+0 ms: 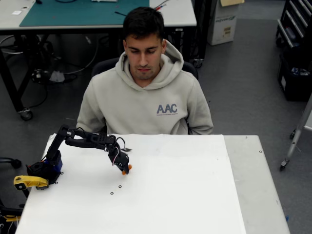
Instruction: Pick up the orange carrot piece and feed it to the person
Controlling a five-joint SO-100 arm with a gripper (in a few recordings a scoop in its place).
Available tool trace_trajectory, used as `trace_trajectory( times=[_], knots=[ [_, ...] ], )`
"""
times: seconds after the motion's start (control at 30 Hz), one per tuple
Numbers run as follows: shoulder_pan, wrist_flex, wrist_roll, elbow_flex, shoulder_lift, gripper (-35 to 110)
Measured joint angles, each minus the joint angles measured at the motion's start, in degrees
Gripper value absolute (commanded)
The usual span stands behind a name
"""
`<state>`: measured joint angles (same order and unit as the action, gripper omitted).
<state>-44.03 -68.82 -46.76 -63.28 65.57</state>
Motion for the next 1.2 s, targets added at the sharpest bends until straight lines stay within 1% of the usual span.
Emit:
trace_trajectory(
  times=[0.27, 0.43, 0.73, 1.2],
  knots=[
    [7.2, 0.0, 0.0, 10.5, 0.0, -3],
    [9.1, 0.0, 0.0, 16.7, 0.0, -3],
    [15.2, 0.0, -0.1, 33.0, -0.2, -3],
    [20.0, -0.1, -0.4, 67.9, -20.2, -2]
  ],
)
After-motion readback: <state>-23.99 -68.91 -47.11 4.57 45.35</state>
